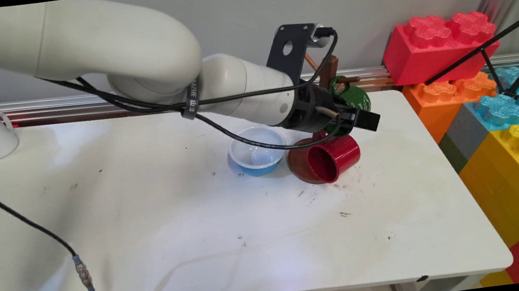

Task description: Pick up the green mug from the rack

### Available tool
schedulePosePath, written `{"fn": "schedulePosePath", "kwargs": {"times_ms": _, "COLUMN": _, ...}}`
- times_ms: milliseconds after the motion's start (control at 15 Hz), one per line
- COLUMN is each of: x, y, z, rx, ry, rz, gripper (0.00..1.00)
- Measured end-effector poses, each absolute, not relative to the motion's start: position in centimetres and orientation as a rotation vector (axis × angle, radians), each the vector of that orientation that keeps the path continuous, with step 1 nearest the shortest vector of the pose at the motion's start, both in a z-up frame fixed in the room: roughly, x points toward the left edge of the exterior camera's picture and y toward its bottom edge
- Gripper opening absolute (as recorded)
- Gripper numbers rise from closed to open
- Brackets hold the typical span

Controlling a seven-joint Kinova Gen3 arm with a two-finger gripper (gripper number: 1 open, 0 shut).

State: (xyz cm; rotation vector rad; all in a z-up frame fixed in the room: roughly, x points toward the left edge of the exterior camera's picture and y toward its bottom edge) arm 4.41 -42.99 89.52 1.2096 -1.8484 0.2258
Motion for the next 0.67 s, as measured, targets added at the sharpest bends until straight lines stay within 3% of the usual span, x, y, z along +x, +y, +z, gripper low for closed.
{"fn": "schedulePosePath", "kwargs": {"times_ms": 667, "x": 4.26, "y": -42.68, "z": 88.67, "rx": 1.273, "ry": -1.730, "rz": 0.185, "gripper": 1.00}}
